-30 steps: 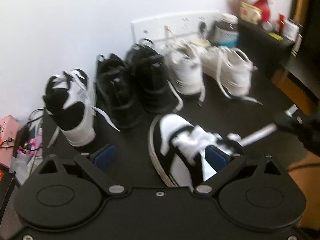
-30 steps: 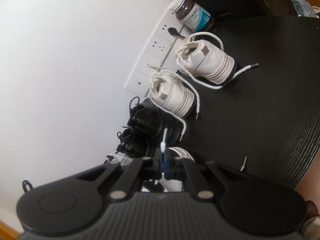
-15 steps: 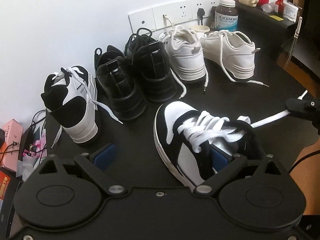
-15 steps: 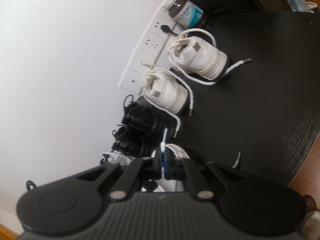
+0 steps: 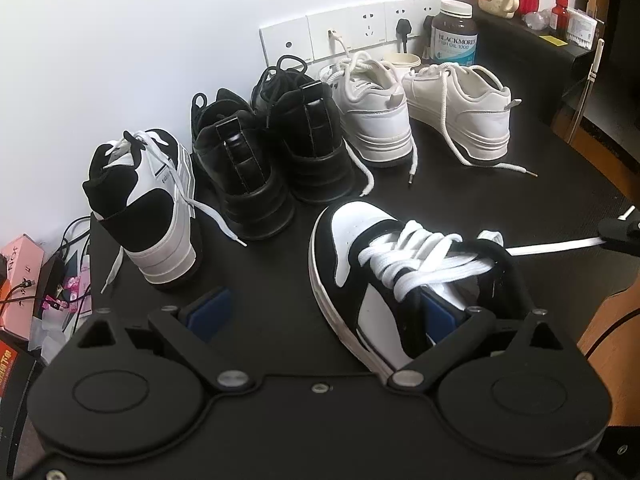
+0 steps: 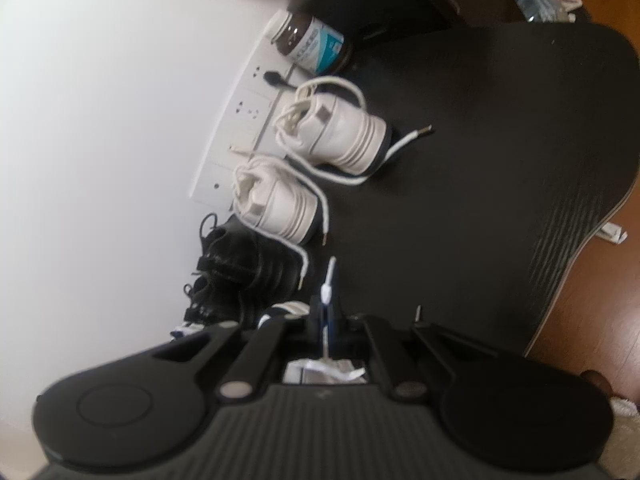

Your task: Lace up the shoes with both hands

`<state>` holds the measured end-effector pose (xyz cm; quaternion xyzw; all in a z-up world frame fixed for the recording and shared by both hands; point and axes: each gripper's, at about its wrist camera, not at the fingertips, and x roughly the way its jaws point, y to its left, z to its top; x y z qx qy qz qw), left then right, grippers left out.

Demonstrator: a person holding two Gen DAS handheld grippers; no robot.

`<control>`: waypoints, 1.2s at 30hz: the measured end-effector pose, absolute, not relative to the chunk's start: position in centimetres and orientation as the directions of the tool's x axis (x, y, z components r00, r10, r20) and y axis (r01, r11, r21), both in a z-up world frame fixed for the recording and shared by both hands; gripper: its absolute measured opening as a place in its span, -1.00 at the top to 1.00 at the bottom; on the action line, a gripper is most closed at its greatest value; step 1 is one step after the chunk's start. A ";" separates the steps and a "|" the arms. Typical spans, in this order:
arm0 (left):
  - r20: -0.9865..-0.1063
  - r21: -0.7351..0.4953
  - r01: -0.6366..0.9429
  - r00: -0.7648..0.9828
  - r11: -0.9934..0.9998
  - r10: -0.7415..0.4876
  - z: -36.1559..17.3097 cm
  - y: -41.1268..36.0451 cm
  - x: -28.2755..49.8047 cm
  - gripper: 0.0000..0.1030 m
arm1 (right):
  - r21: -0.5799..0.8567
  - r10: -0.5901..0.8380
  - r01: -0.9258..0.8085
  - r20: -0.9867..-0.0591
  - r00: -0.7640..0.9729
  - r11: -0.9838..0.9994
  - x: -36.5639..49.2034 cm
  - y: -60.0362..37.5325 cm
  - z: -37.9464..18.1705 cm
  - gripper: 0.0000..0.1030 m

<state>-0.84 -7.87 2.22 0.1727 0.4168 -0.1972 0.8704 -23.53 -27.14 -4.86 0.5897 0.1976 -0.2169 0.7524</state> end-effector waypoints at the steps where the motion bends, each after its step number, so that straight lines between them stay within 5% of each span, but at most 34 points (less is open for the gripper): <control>1: -0.793 0.135 0.487 0.575 0.863 -0.200 2.2 -7.8 -0.8 -0.92 | 0.799 -0.094 0.563 -0.557 0.825 0.209 -23.6 -27.2 -4.9 0.97; 20: -0.796 0.132 0.488 0.571 0.863 -0.202 2.2 -7.9 -0.8 -0.92 | 0.751 -0.174 0.615 -0.590 0.788 0.239 -24.6 -28.0 -3.7 0.97; 26: -0.797 0.117 0.467 0.570 0.876 -0.198 2.2 -7.4 -0.4 -0.93 | 0.749 0.020 0.637 -0.650 0.760 0.182 -23.9 -28.1 -6.2 0.96; 29: -0.800 0.114 0.460 0.569 0.880 -0.193 2.3 -7.3 -0.2 -0.94 | 0.744 0.126 0.651 -0.667 0.734 0.153 -23.5 -28.1 -7.6 0.86; 33: -0.800 0.120 0.439 0.574 0.891 -0.175 2.4 -6.7 0.4 -0.93 | 0.725 0.159 0.677 -0.689 0.707 0.125 -23.7 -28.5 -8.5 0.37; 36: -0.798 0.132 0.419 0.583 0.898 -0.154 2.5 -6.1 1.1 -0.93 | 0.702 0.129 0.702 -0.712 0.690 0.120 -24.1 -29.0 -8.6 0.37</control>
